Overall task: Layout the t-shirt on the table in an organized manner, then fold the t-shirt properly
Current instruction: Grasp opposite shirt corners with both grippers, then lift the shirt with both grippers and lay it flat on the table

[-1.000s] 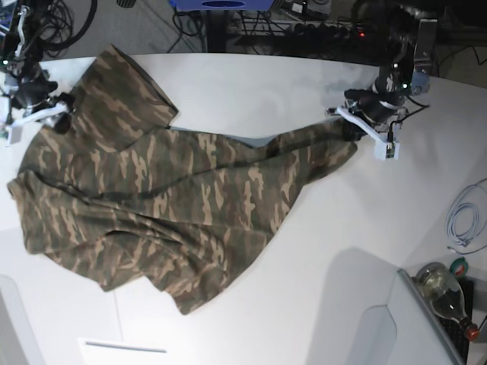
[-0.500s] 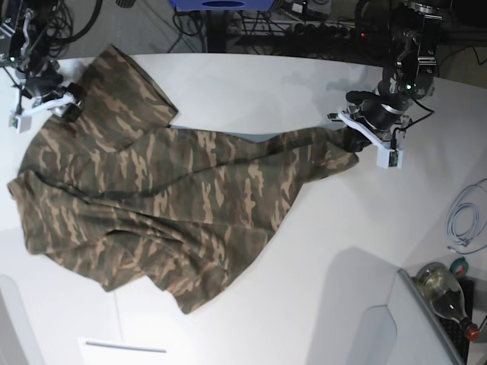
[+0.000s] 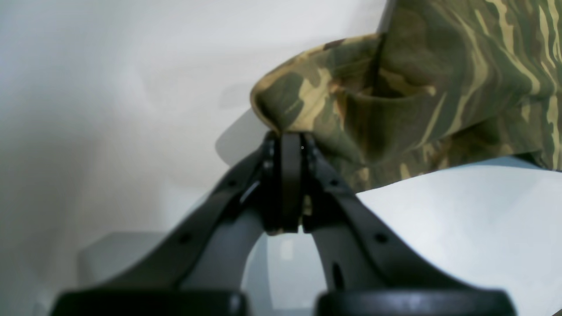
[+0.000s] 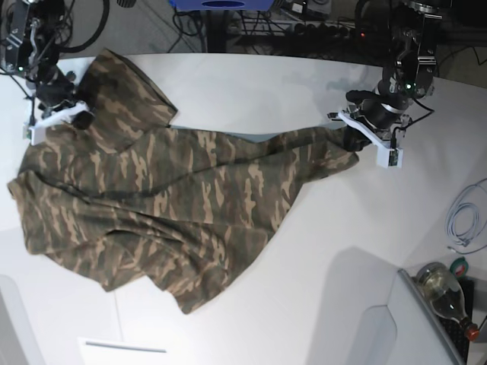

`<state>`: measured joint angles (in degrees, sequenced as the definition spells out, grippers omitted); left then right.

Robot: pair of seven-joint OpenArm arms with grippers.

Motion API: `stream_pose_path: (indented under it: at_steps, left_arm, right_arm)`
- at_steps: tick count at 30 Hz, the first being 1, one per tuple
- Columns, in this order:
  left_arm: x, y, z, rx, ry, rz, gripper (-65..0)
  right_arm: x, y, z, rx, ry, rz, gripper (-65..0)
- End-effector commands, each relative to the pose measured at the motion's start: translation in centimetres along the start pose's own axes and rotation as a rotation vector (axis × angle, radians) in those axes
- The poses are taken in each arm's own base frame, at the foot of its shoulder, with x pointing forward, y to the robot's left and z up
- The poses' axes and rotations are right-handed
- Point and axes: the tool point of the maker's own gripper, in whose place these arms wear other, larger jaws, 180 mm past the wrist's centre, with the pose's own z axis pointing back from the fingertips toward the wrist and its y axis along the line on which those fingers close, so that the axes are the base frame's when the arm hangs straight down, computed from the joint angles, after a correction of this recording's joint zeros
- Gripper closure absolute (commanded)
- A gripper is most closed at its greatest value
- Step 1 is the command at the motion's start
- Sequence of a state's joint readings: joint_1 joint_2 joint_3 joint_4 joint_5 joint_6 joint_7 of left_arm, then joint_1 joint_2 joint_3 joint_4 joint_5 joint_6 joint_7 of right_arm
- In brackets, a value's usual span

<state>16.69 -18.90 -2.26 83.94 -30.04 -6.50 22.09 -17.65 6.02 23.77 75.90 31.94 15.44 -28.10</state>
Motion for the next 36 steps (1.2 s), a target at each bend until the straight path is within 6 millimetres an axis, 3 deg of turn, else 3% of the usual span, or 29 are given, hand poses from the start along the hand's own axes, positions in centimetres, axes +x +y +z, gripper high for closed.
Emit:
stream_pose_path:
  at_steps: [1, 2, 3, 9, 12, 15, 20, 24, 28, 31, 32, 34, 36]
  left_arm:
    - [1.4, 0.0, 0.2, -0.009, -0.040, -0.017, 0.0]
    - [1.4, 0.0, 0.2, -0.009, -0.040, -0.017, 0.0]
    - [1.4, 0.0, 0.2, -0.009, -0.040, -0.017, 0.0]
    - [3.1, -0.2, 2.0, -0.027, -0.077, -0.090, 0.0]
    - [5.4, -0.9, 3.0, -0.049, -0.129, -0.143, 0.0]
    - [8.4, -1.4, 2.5, -0.058, -0.174, -0.166, 0.0]
    - [15.4, -2.5, -0.6, -0.055, -0.153, -0.158, 0.0]
    - [21.3, -4.1, -4.7, -0.047, -0.175, -0.179, 0.0]
    - [27.1, -7.9, -9.2, -0.011, -0.192, -0.334, 0.0]
    - [34.2, -10.2, -10.0, 0.014, -0.317, -0.381, 0.0]
    - [37.0, -11.0, -9.6, 0.020, -0.361, -0.393, 0.0]
    - [41.8, -12.0, -8.3, 0.033, -0.433, -0.407, 0.0]
    - [47.1, -12.8, -5.7, 0.042, -0.525, -0.414, 0.0]
  right_arm:
    - [-0.5, -0.4, 0.1, -0.015, 0.030, 0.007, -7.5]
    - [-0.3, -0.3, 0.2, -0.013, 0.025, 0.010, -1.5]
    - [-0.2, -0.3, 0.2, -0.012, 0.025, 0.012, 0.0]
    - [0.9, 1.3, 2.4, 0.004, 0.047, 0.088, -0.6]
    - [3.5, 2.0, 3.7, 0.006, 0.021, 0.166, -0.6]
    - [8.4, 3.2, 4.0, 0.010, -0.027, 0.231, -0.6]
    - [19.7, 4.3, 3.8, -0.017, -0.123, 0.277, -0.6]
    - [27.3, 6.0, 2.2, -0.015, -0.158, 0.341, -0.6]
    - [34.9, 9.2, 1.9, -0.021, -0.261, 0.456, -0.6]
    - [40.7, 12.4, 3.7, -0.031, -0.365, 0.552, -0.5]
    - [43.0, 13.5, 5.2, -0.038, -0.415, 0.585, -0.5]
    - [46.4, 14.9, 8.0, -0.047, -0.498, 0.616, -0.3]
    - [50.3, 17.1, 12.1, -0.036, -0.609, 0.628, -0.2]
